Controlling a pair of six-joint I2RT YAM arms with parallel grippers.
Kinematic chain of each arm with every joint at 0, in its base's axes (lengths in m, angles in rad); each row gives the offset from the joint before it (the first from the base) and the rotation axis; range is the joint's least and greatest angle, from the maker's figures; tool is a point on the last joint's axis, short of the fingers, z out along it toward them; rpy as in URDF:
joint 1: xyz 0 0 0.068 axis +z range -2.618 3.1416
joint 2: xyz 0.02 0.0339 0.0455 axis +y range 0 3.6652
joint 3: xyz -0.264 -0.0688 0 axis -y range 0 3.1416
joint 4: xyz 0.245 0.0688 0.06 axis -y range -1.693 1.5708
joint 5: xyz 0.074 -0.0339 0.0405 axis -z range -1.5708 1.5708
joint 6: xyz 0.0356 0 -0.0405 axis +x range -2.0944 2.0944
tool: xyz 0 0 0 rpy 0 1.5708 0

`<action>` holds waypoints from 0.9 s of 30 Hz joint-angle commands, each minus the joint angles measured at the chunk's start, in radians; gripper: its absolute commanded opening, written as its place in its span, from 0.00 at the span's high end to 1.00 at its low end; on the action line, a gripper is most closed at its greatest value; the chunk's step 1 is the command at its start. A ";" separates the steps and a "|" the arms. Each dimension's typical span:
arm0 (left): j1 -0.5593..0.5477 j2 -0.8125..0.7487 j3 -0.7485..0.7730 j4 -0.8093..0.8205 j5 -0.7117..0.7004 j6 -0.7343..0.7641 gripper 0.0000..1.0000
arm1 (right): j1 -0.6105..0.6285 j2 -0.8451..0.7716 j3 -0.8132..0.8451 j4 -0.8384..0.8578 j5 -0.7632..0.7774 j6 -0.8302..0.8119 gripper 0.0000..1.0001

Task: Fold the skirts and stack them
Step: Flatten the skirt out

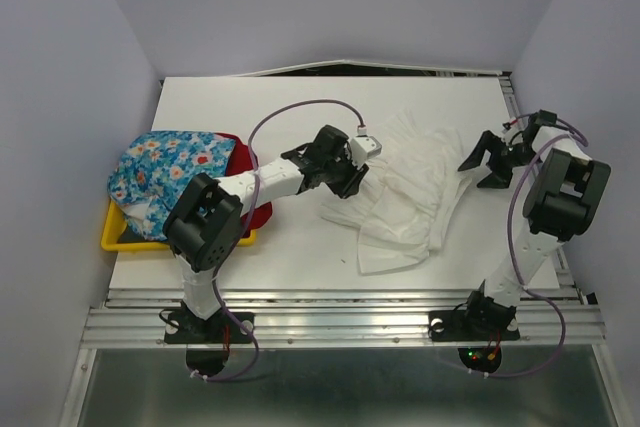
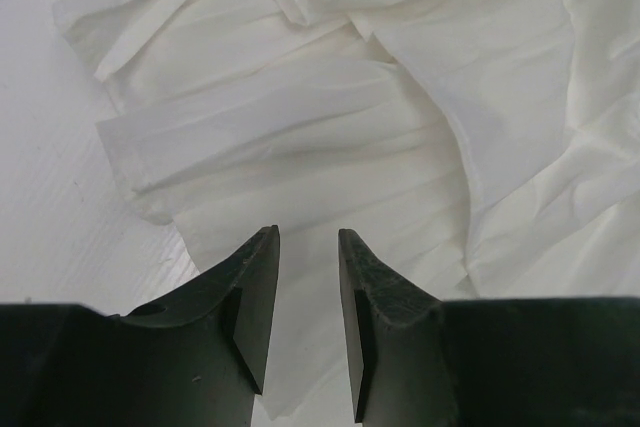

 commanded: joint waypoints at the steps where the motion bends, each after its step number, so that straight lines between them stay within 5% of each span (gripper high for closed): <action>1: 0.005 -0.051 -0.033 0.058 0.011 -0.028 0.59 | 0.007 -0.139 -0.017 0.045 -0.072 0.088 0.15; 6: 0.007 -0.054 -0.039 0.074 0.007 -0.034 0.59 | 0.026 -0.193 -0.041 0.094 -0.023 0.166 0.10; 10: 0.007 -0.048 -0.022 0.072 -0.009 -0.039 0.59 | 0.067 -0.117 -0.053 0.083 0.173 0.185 0.10; 16: 0.018 -0.072 -0.014 0.058 -0.010 -0.040 0.59 | 0.076 -0.026 -0.060 0.114 0.249 0.196 0.12; 21: 0.027 -0.074 -0.023 0.054 -0.006 -0.046 0.59 | 0.096 0.000 -0.064 0.195 0.082 0.168 0.35; 27: 0.083 -0.086 -0.046 0.051 0.106 -0.079 0.60 | 0.153 0.159 0.086 0.155 -0.332 -0.028 0.65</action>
